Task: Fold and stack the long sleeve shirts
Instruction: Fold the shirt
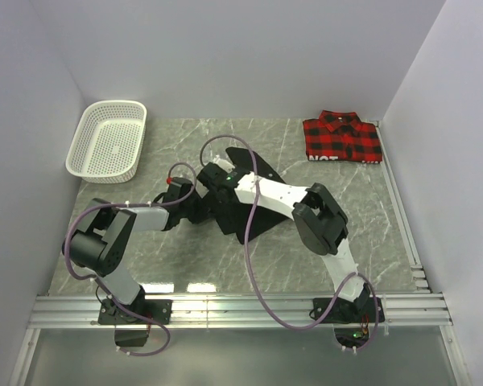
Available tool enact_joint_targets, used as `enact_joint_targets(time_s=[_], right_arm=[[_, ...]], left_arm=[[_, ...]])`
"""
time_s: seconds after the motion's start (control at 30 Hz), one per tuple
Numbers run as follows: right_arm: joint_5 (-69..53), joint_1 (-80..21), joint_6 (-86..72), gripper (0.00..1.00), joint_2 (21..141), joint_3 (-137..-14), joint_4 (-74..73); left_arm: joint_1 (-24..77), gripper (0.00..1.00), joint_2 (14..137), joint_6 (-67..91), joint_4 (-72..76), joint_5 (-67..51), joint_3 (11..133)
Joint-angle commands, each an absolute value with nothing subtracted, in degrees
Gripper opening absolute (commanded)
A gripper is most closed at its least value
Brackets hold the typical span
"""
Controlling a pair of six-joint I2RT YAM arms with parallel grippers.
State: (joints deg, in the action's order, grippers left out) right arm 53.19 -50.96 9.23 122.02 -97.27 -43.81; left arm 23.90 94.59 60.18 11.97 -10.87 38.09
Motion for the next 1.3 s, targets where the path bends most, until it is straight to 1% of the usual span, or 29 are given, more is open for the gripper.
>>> enact_joint_targets(time_s=[0.0,0.2,0.43,0.47,0.5,0.53,0.63,0.67,0.7,0.73,0.83,1.03,1.27], right_arm=[[54.23,-53.26,6.51,0.06,122.08,-100.72,-44.65],[50.72,-55.55,4.40,0.08,124.10,-102.83,-45.53],[45.97,-56.60,2.81,0.11,124.89,-102.31,-43.77],[45.44,-56.69,2.73,0.16,124.89,-101.96,-43.68],[44.40,-56.78,2.64,0.16,124.89,-101.69,-43.51],[43.43,-56.69,2.64,0.20,124.72,-101.60,-43.33],[40.36,-56.87,2.20,0.26,123.67,-100.99,-42.46],[39.65,-56.95,2.20,0.31,122.71,-100.29,-42.10],[39.29,-57.13,1.94,0.32,122.09,-99.85,-41.40],[38.33,-57.04,1.85,0.38,121.47,-98.89,-40.35],[34.21,-57.13,1.06,0.45,118.57,-97.65,-38.68],[30.24,-57.04,0.09,0.46,117.42,-97.38,-37.97],[24.09,-56.87,-4.74,0.46,114.87,-96.77,-35.60]], left_arm=[[23.91,0.00,94.31,61.08,12.12,-12.74,35.86],[23.99,0.00,94.31,62.40,14.15,-13.97,34.54],[23.91,0.00,93.43,63.19,15.29,-14.15,33.66],[23.99,0.01,93.43,63.28,15.38,-14.06,33.49],[23.99,0.01,93.34,63.37,15.47,-14.06,33.40],[23.99,0.00,93.25,63.46,15.64,-14.06,33.31],[23.99,0.01,93.25,63.63,15.82,-13.89,33.14],[23.99,0.00,93.34,63.63,15.91,-13.97,33.05],[23.99,0.00,93.25,63.72,15.91,-13.80,32.96],[23.91,0.01,93.08,63.72,15.91,-13.80,32.96],[23.91,0.01,92.99,63.81,15.82,-13.62,32.87],[23.99,0.00,92.64,63.81,15.73,-13.54,32.70],[23.99,0.00,92.64,64.07,15.73,-13.36,32.35]])
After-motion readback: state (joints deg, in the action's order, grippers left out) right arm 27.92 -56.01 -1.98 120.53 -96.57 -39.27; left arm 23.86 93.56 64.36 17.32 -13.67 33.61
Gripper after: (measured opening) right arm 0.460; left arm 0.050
